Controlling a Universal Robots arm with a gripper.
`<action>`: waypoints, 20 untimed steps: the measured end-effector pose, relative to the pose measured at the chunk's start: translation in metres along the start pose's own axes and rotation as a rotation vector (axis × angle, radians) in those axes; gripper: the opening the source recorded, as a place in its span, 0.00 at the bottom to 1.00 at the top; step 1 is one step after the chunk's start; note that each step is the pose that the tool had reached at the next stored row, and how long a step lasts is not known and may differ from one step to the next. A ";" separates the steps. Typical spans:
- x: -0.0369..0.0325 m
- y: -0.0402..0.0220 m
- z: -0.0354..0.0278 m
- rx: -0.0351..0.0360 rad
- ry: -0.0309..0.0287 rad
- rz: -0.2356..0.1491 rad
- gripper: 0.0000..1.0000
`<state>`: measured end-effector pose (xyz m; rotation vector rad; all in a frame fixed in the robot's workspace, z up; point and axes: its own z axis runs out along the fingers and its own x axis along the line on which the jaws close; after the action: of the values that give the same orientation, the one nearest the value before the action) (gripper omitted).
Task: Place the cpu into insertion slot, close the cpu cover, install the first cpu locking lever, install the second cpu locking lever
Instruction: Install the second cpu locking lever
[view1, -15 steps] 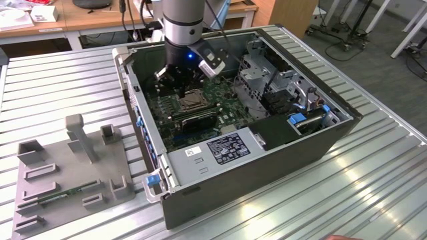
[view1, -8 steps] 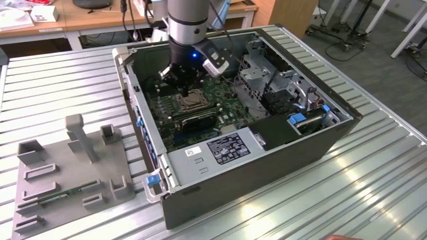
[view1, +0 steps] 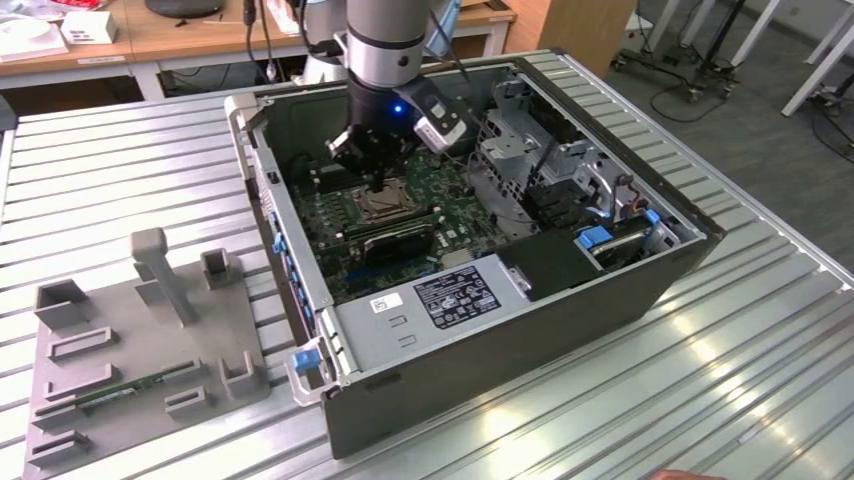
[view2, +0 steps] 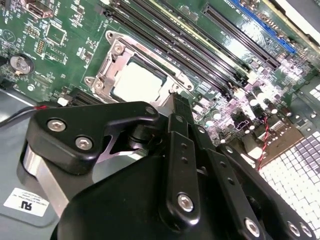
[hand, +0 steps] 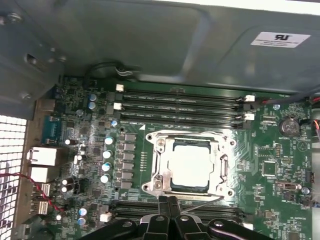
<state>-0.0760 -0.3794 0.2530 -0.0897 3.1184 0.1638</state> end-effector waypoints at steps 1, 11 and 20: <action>-0.0005 -0.0001 0.0000 0.0002 0.0000 0.001 0.11; -0.0048 -0.0006 0.0021 0.0004 -0.0015 0.015 0.11; -0.0053 -0.0048 0.0046 0.0007 -0.0022 0.022 0.11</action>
<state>-0.0703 -0.3834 0.2480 -0.0555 3.1182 0.1631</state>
